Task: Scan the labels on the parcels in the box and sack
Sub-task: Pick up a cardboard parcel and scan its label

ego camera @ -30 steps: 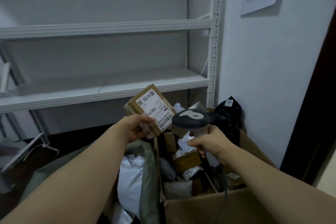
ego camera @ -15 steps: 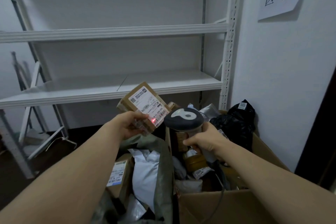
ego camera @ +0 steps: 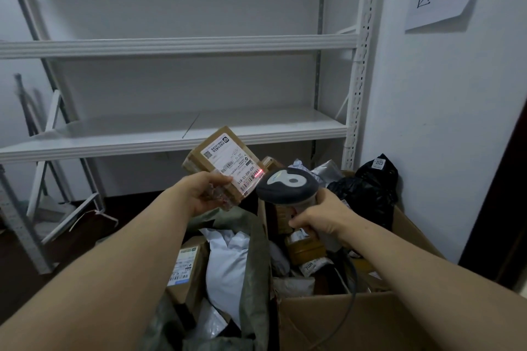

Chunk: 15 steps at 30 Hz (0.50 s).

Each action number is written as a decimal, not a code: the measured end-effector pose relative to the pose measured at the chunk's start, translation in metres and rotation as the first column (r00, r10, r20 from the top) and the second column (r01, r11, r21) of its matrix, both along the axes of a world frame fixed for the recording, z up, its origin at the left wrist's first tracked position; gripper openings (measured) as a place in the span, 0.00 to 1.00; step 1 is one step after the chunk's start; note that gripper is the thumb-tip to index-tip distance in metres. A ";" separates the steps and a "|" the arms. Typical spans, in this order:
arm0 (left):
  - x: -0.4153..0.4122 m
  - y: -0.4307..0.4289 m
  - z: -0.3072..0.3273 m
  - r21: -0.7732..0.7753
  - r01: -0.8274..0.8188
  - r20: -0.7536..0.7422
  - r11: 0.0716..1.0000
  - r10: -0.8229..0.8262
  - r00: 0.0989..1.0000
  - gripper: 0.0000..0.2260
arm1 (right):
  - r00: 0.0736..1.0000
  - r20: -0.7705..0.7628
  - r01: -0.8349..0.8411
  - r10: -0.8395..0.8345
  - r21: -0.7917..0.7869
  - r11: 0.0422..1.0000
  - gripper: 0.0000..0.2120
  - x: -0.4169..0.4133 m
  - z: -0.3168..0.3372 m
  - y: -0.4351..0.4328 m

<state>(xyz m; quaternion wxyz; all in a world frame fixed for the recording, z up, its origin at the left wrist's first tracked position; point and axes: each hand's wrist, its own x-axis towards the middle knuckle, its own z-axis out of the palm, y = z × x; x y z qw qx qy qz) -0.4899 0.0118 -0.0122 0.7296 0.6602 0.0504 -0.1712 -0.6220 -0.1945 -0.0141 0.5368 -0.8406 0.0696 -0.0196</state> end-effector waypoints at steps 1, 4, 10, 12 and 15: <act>0.000 0.000 0.000 0.004 -0.004 0.000 1.000 0.004 1.000 0.18 | 1.000 -0.007 -0.005 0.005 0.002 1.000 0.18 0.000 0.001 0.000; -0.002 0.000 0.000 0.017 -0.010 0.004 1.000 0.010 1.000 0.17 | 0.999 -0.029 -0.015 0.016 0.013 1.000 0.09 0.000 0.001 0.001; -0.004 0.000 -0.002 0.018 -0.018 -0.003 1.000 0.018 1.000 0.15 | 0.998 -0.044 -0.036 0.037 0.019 0.999 0.10 -0.001 -0.001 0.000; -0.005 -0.001 -0.002 0.017 -0.011 -0.007 1.000 0.011 1.000 0.15 | 0.998 -0.048 -0.034 0.035 0.015 0.999 0.10 -0.001 -0.001 -0.001; -0.003 -0.001 -0.002 0.022 -0.015 -0.007 1.000 0.015 1.000 0.17 | 0.998 -0.053 -0.032 0.033 0.011 0.999 0.11 -0.001 -0.002 -0.002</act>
